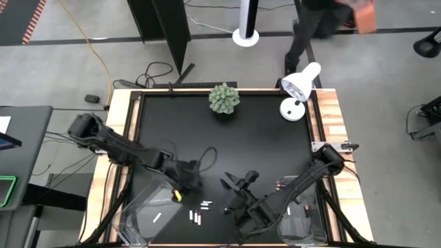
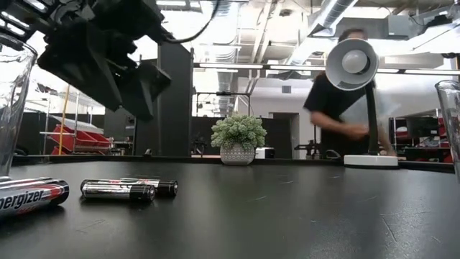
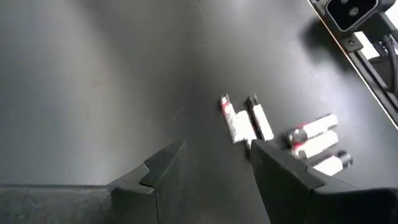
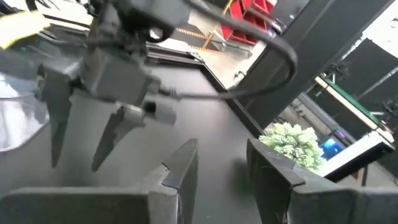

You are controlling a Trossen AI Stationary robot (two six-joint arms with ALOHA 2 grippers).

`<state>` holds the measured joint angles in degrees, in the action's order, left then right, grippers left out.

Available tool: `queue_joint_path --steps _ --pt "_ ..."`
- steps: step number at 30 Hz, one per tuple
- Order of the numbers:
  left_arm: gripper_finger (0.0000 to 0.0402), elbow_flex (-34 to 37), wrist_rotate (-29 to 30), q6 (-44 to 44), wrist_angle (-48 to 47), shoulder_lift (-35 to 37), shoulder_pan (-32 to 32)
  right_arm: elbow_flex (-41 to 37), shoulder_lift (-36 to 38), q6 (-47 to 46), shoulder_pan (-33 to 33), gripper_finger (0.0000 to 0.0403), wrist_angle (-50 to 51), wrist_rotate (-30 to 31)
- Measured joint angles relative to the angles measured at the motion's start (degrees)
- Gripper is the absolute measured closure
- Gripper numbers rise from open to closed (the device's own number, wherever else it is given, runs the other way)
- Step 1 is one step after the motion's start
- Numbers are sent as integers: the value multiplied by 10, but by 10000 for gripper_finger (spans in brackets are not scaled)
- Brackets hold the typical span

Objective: Sort batteries
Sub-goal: Put the silver battery into the left transparent bin

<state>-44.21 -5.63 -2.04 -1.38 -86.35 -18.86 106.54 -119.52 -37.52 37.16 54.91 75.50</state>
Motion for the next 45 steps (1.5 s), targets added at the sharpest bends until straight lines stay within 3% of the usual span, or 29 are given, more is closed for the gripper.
queue_joint_path --steps 10,17,23,34,45 --pt "224 -97 0 -10 -33 -121 -8 0 7 0 37 255 21 33" --pt "224 -114 6 -22 -44 -139 -8 0 7 -2 42 255 20 33" --pt "224 -113 67 -16 -99 -106 -8 0 7 -2 39 255 17 33" --pt "224 -112 122 -6 -174 -50 -8 0 7 -4 38 255 13 33" --pt "224 -112 171 -3 -199 78 -10 0 7 -2 36 255 1 12"
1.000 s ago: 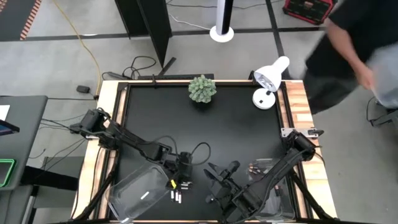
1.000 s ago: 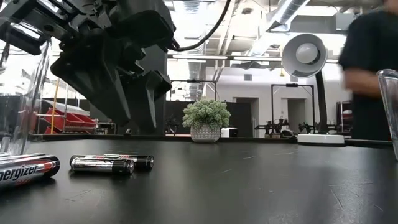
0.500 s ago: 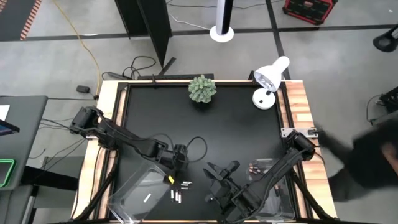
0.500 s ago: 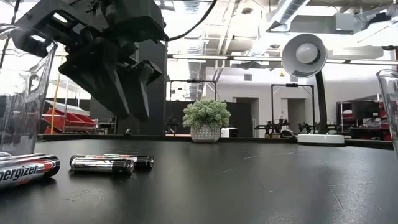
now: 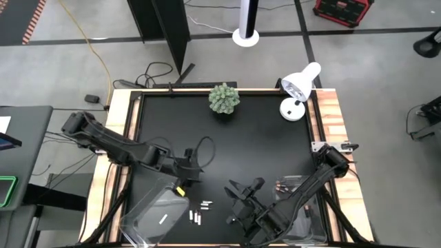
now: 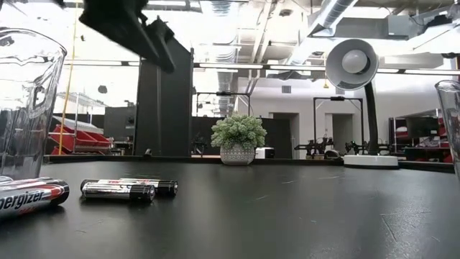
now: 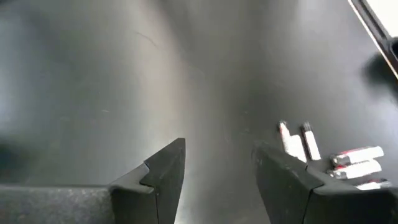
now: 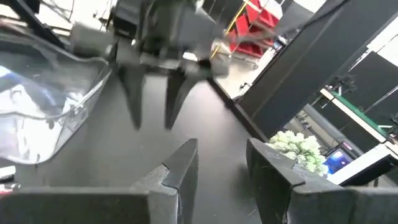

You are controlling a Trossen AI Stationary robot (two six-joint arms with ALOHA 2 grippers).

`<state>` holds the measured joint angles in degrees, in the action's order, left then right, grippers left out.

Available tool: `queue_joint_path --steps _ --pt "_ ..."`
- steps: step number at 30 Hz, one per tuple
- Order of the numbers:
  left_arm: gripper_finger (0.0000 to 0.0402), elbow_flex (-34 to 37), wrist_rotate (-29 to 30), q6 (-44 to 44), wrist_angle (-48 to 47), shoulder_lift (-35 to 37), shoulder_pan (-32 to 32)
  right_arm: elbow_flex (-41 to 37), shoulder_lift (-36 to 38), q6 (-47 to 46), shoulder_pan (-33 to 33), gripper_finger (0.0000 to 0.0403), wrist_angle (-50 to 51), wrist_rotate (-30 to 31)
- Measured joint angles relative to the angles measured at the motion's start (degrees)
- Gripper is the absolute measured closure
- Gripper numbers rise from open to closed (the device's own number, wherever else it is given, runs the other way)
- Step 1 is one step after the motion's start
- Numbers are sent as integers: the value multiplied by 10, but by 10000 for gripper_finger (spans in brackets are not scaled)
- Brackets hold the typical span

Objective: Sort batteries
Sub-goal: Put the silver battery into the left transparent bin

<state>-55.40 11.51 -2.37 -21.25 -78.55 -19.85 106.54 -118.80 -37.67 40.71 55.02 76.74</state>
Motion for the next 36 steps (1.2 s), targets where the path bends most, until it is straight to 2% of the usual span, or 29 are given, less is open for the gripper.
queue_joint_path --steps 5,10,13,17,19,22,26,30,36 --pt "224 0 89 -17 -31 62 -21 0 0 23 -13 255 -2 -59" --pt "224 4 180 -39 -58 141 -59 0 0 85 -40 255 -34 -166" --pt "224 15 227 -50 -59 188 -87 -1 -3 147 -59 255 -85 -275" --pt "224 52 269 -69 -37 240 -121 -53 -3 229 -82 255 -185 -442" --pt "224 74 284 -85 -29 256 -133 -73 -6 238 -89 255 -182 -493" --pt "224 107 305 -102 -19 270 -148 -94 -5 215 -100 255 -189 -534" --pt "224 138 317 -105 -5 280 -152 -136 -5 208 -116 255 -258 -586" --pt "224 157 318 -90 25 287 -152 -167 -5 190 -132 255 -309 -591" --pt "224 174 318 -83 36 310 -153 -201 -5 171 -151 255 -384 -631"
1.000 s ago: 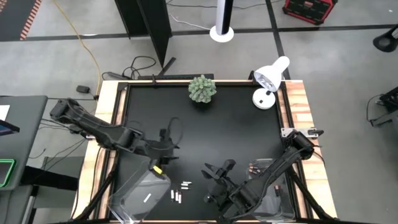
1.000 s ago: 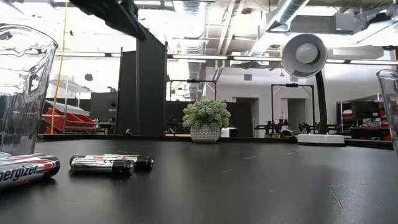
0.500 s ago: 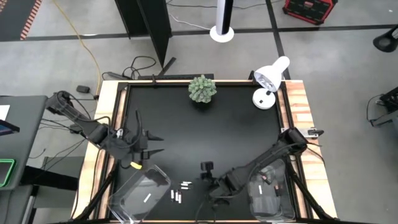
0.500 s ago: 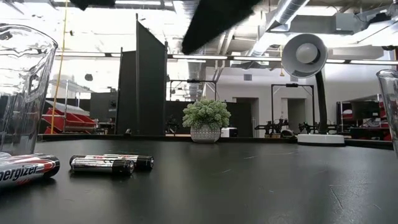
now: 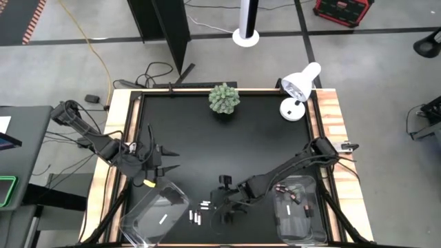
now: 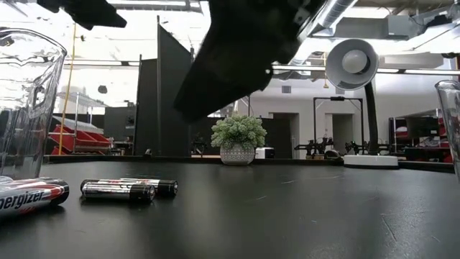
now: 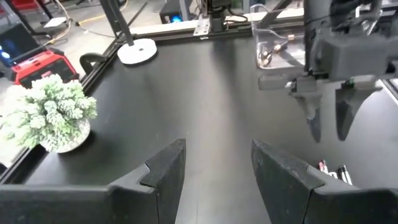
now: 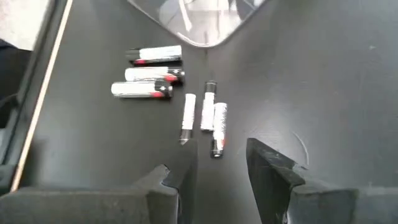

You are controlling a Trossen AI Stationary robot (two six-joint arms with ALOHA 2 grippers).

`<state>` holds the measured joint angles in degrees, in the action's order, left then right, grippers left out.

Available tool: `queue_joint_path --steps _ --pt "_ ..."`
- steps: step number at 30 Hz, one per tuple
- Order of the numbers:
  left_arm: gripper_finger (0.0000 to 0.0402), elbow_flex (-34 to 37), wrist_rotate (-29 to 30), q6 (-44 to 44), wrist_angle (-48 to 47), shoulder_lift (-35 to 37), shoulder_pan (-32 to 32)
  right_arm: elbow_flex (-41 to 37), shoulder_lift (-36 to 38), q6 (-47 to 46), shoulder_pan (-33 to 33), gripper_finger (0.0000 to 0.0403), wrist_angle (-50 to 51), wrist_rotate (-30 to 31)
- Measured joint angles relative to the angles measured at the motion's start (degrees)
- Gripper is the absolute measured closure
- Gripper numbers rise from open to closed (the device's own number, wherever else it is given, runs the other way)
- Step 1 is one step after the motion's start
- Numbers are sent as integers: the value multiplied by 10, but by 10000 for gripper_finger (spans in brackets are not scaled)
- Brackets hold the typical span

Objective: Sort batteries
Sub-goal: Put the silver battery into the left transparent bin

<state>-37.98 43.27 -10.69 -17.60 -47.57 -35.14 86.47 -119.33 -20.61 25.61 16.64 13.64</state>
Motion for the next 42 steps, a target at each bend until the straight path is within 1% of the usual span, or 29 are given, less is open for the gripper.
queue_joint_path --steps 5,8,10,12,20,24,32,34,42 --pt "224 0 0 1 -5 16 0 0 -11 -1 -3 255 -16 -4" --pt "224 0 0 1 -7 22 0 5 -41 -2 -5 255 -39 -14" --pt "224 0 -1 1 -11 23 0 5 -57 -1 -7 255 -30 -16" --pt "224 0 -1 0 -12 23 0 14 -71 -1 -7 255 -43 -16" --pt "224 0 -2 -6 -20 22 -2 25 -98 -8 -14 259 -42 -12" --pt "224 0 -2 -10 -24 22 -2 25 -99 -14 -16 287 -37 -11" --pt "224 0 -2 -10 -23 22 -2 25 -100 -14 -17 386 -23 -2" --pt "224 0 -2 -10 -23 22 -2 25 -100 -14 -17 394 -24 -2" --pt "224 0 -2 -10 -23 22 -2 24 -101 -13 -17 396 -42 0"
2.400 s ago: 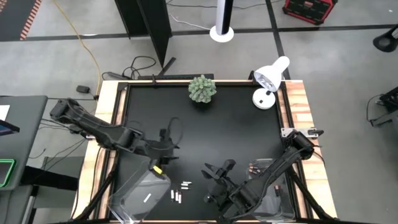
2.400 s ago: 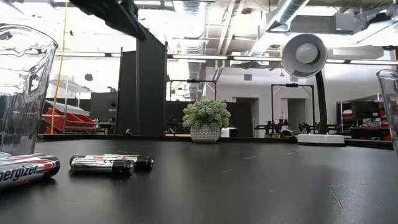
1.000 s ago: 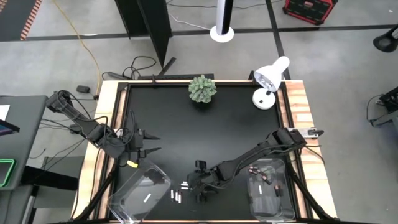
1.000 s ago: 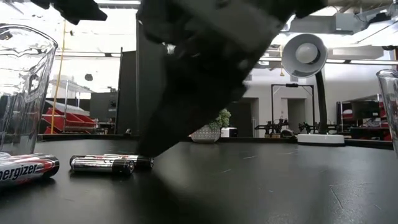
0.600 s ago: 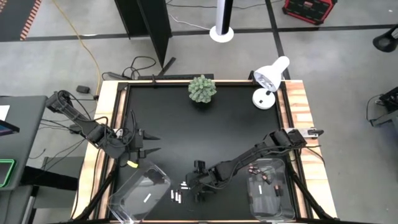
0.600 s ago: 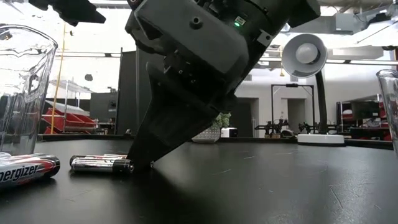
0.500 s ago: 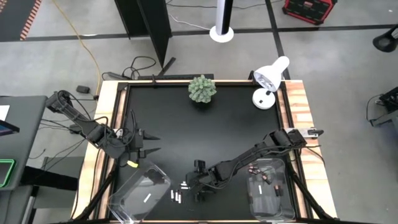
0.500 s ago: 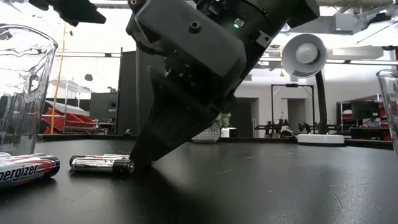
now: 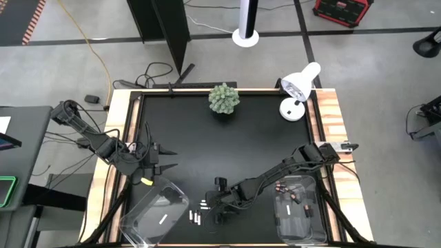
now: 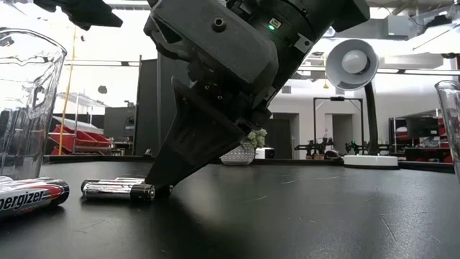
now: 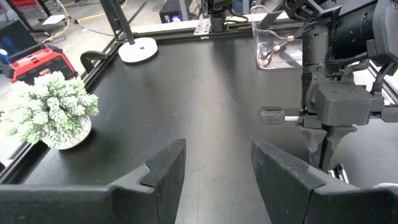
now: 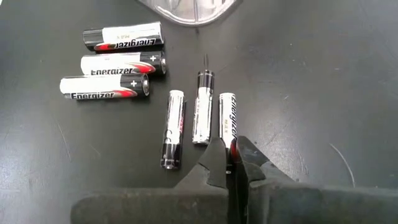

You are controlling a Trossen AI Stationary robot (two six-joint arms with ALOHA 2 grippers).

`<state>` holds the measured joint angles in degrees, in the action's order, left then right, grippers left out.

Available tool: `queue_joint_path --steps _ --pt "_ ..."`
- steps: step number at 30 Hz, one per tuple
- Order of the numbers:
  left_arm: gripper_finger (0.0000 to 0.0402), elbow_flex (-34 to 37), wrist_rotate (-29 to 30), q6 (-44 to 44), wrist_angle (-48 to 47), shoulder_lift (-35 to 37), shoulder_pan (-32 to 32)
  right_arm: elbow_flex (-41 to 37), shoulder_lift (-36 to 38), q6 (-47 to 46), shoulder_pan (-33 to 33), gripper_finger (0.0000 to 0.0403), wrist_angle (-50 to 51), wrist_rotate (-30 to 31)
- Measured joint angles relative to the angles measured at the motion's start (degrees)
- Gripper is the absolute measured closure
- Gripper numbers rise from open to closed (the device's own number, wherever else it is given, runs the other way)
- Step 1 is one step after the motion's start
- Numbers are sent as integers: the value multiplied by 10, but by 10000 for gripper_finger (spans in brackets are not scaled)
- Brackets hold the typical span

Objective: Sort batteries
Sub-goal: Put the silver battery into the left transparent bin

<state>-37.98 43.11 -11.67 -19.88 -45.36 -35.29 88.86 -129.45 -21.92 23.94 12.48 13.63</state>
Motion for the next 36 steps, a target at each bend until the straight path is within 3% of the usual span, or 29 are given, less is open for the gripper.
queue_joint_path --steps 12,36 --pt "224 0 0 -6 -1 0 0 38 -4 23 -1 397 40 7" --pt "224 0 -4 -8 -4 0 0 39 7 42 -2 399 40 16"
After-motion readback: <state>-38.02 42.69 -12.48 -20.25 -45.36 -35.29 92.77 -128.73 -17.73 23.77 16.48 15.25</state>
